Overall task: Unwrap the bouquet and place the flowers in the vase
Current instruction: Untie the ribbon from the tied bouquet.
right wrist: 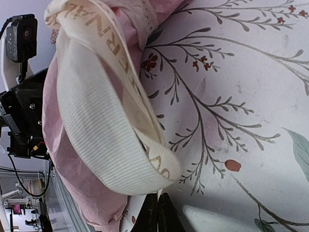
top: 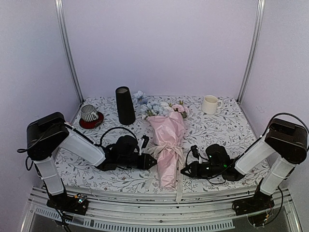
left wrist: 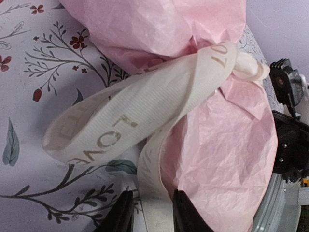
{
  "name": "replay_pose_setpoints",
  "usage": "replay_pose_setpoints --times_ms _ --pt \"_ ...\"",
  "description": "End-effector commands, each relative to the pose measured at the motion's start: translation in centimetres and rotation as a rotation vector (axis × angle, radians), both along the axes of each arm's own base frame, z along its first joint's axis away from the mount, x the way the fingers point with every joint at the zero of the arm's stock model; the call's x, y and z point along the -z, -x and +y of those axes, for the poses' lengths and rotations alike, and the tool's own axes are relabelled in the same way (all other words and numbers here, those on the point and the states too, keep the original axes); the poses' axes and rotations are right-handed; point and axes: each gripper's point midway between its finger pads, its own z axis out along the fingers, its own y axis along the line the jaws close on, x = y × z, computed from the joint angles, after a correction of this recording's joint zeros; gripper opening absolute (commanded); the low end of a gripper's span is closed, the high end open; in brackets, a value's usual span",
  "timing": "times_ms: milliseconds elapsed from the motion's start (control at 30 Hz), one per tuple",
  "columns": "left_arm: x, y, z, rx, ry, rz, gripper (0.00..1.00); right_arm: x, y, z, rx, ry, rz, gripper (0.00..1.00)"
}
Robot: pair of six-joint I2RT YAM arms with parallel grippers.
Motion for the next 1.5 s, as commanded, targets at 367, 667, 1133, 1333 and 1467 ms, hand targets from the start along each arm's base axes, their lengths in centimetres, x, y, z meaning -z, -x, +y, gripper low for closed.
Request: replay_pose_setpoints --times_ms 367,667,1133,1333,1467 --pt "-0.7 -2.5 -0.6 -0.031 0.048 -0.023 0.35 -0.3 0.1 0.8 -0.033 -0.02 -0.021 0.03" --pt "-0.4 -2.9 -0.4 -0.04 0.032 -0.02 0.07 -0.3 0.1 0.6 -0.028 -0.016 -0.021 0.03" --pt "-3.1 -2.5 0.5 -0.033 0.0 -0.059 0.0 -1.3 -0.9 -1.1 0.073 0.019 -0.063 0.03" --pt "-4.1 -2.2 0.6 -0.019 0.003 -0.073 0.0 -2.3 -2.1 -2.2 0.128 0.078 -0.117 0.03" --pt "-4.5 -2.1 0.1 0.004 -0.002 -0.081 0.0 -2.4 -3.2 -3.3 0.179 0.159 -0.144 0.03"
